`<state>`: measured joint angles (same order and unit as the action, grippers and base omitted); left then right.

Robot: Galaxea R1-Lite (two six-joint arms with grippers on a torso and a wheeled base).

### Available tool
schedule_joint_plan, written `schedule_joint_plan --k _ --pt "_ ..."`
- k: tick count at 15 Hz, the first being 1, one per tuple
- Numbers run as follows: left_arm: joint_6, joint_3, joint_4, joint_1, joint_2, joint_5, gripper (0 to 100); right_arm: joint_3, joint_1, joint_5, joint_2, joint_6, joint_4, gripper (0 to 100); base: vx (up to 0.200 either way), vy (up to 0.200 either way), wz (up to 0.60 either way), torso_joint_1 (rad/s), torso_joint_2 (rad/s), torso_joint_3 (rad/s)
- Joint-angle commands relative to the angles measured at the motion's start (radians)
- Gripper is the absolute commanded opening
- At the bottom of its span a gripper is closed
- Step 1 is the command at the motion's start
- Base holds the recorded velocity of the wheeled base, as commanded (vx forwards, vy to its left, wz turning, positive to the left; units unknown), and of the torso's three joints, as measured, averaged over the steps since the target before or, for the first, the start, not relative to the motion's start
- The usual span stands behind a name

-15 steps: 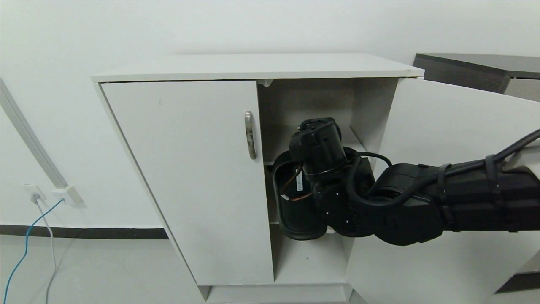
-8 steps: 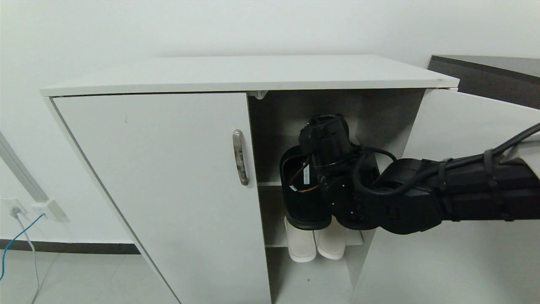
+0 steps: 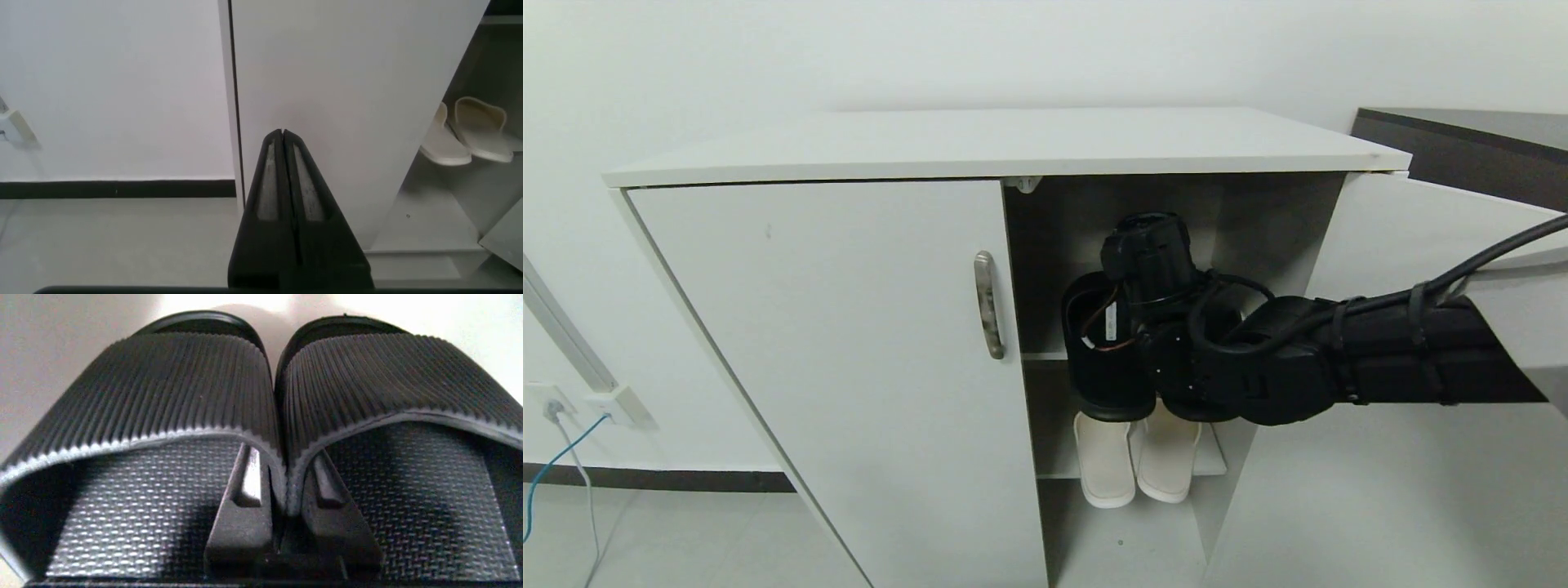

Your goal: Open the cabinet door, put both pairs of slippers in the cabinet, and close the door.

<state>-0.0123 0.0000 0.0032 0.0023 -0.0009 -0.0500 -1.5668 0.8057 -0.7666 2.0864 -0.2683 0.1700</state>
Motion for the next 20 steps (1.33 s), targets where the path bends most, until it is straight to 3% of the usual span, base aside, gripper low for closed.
schedule_joint_plan --k 1,10,19,20 --pt "0.000 0.000 0.000 0.001 0.001 -0.001 0 -0.061 -0.034 0.018 0.057 0.001 -0.007 0 0.000 0.000 0.00 0.000 0.00 0.000" --pt "0.002 0.000 0.000 0.001 0.001 -0.002 0 -0.326 -0.103 0.081 0.182 0.026 -0.121 0 0.000 0.000 0.00 0.000 0.00 0.000" --pt "0.002 0.000 0.000 0.001 0.001 -0.002 0 -0.355 -0.123 0.096 0.193 0.027 -0.130 0 0.000 0.000 0.00 0.000 0.00 0.000" --pt "0.002 0.000 0.000 0.001 0.001 -0.002 0 -0.354 -0.123 0.096 0.193 0.026 -0.130 100 0.000 0.000 0.00 0.000 0.00 0.000"
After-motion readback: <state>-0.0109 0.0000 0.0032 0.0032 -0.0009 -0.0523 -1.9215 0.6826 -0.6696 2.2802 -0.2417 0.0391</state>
